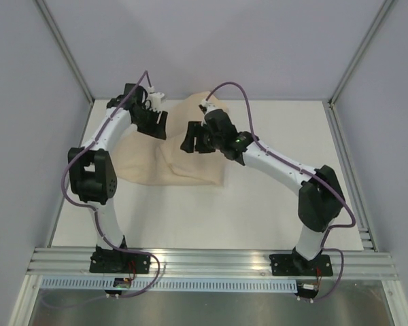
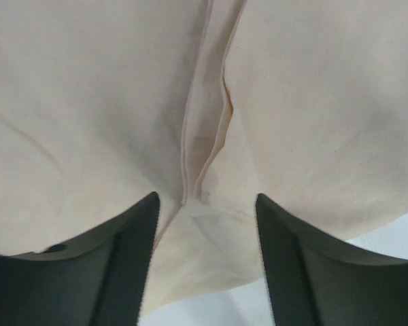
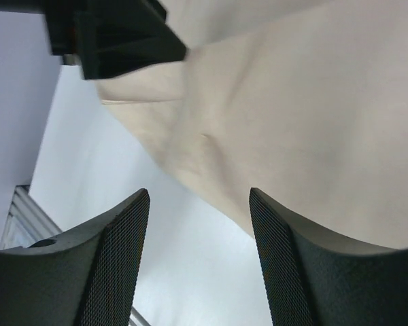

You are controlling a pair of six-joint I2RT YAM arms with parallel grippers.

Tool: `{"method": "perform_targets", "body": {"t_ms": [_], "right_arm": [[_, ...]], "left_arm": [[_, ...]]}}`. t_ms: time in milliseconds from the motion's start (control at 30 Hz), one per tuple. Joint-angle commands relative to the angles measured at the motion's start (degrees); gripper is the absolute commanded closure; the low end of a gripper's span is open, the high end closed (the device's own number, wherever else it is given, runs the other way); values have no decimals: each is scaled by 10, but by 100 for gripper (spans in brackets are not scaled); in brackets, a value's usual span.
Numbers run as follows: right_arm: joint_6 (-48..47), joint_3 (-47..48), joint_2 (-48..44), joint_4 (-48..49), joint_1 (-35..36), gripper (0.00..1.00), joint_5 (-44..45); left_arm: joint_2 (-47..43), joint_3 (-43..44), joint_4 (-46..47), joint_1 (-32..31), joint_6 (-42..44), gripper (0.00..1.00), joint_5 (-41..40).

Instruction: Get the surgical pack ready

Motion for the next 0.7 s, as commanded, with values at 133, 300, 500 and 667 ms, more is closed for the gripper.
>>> {"method": "perform_targets", "body": {"t_ms": [133,300,500,667], "right_arm": [[27,-136,-29,-16,-97,36,15],[20,-172,0,3,-100,36,9],[21,-170,26,3,-100,37,11],[7,-152,1,-5,-100,37,23]], "left_arm": [[45,-7,-11,-20,10,62,-29],[41,-37,15,-20,16,87,-108],[43,-51,19,-20,15,79,-151],[-17,-27,-17,4,-5,34,-112]]}}
